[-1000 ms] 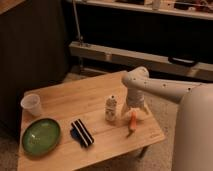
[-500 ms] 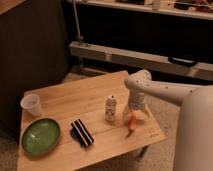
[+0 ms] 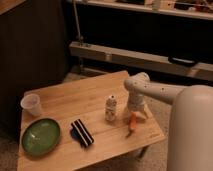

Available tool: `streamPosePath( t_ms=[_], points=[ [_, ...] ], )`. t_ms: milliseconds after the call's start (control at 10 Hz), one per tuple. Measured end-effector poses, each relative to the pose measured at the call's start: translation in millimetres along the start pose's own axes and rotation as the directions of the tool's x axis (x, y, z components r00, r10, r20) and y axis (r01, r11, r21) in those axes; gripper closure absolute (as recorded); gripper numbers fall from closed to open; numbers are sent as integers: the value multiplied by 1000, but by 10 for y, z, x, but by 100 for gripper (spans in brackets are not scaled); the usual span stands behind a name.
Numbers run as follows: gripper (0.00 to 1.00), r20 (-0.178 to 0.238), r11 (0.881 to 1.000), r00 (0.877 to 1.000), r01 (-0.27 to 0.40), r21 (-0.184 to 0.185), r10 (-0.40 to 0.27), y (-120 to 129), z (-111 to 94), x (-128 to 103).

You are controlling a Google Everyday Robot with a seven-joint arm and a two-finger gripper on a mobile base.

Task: Place the pepper in the ceramic cup

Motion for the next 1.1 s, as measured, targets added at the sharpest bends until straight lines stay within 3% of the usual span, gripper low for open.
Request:
streamPosePath(
  t_ms=[200,300,800,900,1100],
  points=[
    [21,8,1000,1000,-12,-10,12,21,49,20],
    [26,9,1000,1000,-18,-11,19,35,60,21],
    [72,2,1000,1000,-15,-22,15,5,30,45],
    [86,3,1000,1000,-16,-25,16,16,6,43],
    [99,5,1000,1000,-17,-27,17,21,-9,37]
  ],
)
